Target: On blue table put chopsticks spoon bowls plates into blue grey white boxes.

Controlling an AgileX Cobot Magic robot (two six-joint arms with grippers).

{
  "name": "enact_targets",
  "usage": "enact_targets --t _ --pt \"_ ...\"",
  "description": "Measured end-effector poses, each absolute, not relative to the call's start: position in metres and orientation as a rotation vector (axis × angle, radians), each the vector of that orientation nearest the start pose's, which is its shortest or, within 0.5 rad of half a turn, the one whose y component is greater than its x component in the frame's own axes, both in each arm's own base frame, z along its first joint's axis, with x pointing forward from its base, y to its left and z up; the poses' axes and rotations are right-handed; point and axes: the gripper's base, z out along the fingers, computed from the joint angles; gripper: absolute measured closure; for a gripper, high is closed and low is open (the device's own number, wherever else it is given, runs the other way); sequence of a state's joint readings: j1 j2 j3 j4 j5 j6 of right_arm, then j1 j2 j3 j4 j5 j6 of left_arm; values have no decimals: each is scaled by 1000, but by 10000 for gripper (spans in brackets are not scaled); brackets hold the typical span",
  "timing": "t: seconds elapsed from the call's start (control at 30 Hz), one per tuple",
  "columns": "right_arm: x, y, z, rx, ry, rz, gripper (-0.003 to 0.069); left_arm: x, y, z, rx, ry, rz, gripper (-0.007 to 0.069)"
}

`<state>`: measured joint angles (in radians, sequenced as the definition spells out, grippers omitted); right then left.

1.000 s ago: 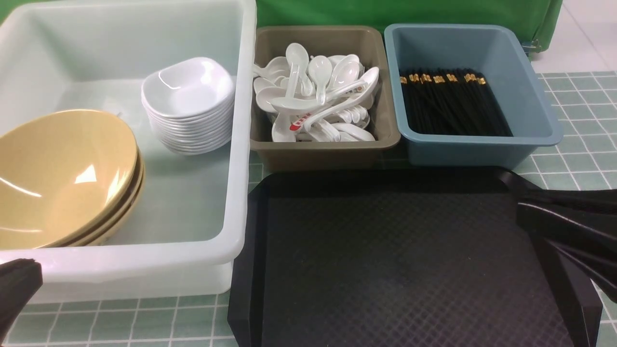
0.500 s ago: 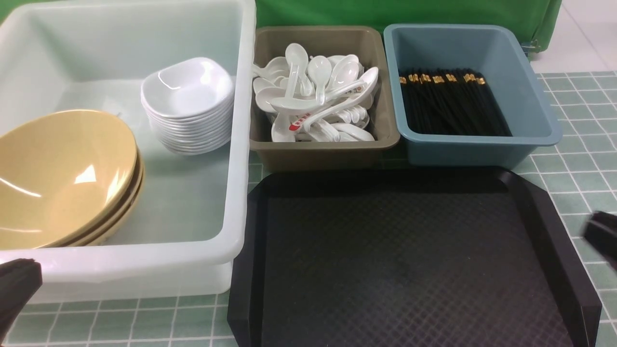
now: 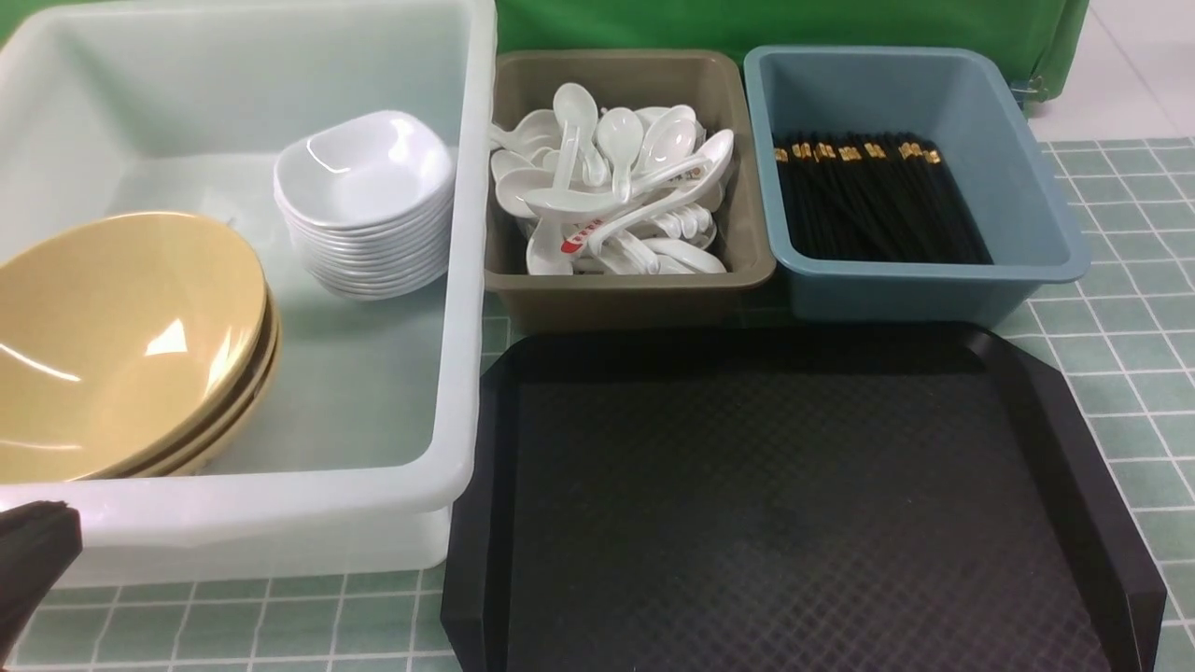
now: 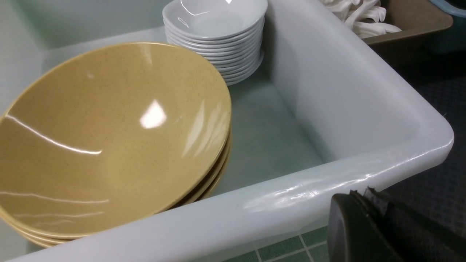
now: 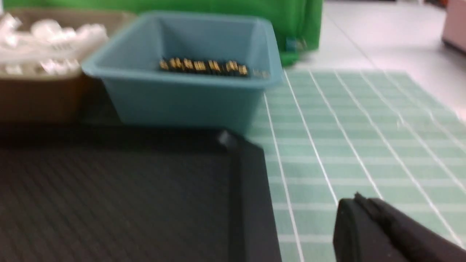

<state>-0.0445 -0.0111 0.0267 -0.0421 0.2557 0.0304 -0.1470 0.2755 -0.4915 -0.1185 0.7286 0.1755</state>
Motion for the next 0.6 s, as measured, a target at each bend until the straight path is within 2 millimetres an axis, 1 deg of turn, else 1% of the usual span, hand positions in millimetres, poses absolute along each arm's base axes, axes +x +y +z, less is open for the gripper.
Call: enact_targets --t 0.1,0.6 --pt "54 -4 177 44 1803 -54 624 52 -15 296 283 1971 -117 636" --pt "54 -4 177 44 1807 -54 624 52 -15 296 277 1972 -121 637"
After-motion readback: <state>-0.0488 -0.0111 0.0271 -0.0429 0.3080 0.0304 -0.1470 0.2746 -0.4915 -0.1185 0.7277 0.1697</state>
